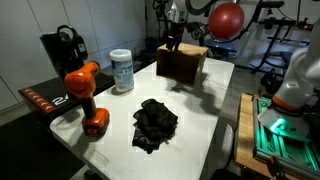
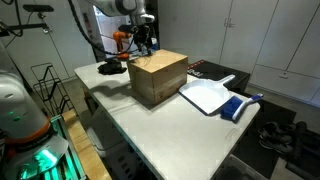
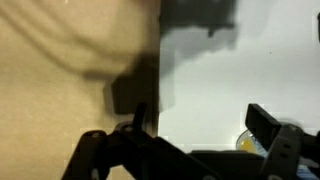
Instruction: Turn the brown box upside down.
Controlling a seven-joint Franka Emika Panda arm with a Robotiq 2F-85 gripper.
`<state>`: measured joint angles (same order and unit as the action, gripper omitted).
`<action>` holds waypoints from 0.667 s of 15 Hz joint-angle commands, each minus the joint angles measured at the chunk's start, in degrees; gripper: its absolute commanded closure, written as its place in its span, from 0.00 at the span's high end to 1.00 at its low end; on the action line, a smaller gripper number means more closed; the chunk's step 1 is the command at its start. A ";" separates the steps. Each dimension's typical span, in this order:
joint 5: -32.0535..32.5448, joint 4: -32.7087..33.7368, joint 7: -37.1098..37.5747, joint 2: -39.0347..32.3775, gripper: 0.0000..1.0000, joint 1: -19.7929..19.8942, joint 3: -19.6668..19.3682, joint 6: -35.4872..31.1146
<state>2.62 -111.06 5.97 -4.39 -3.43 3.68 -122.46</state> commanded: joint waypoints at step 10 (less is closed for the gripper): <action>-6.99 4.33 -2.08 -6.03 1.00 -1.03 0.91 4.85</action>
<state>-3.13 -108.68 2.12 -8.01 -3.58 3.98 -119.18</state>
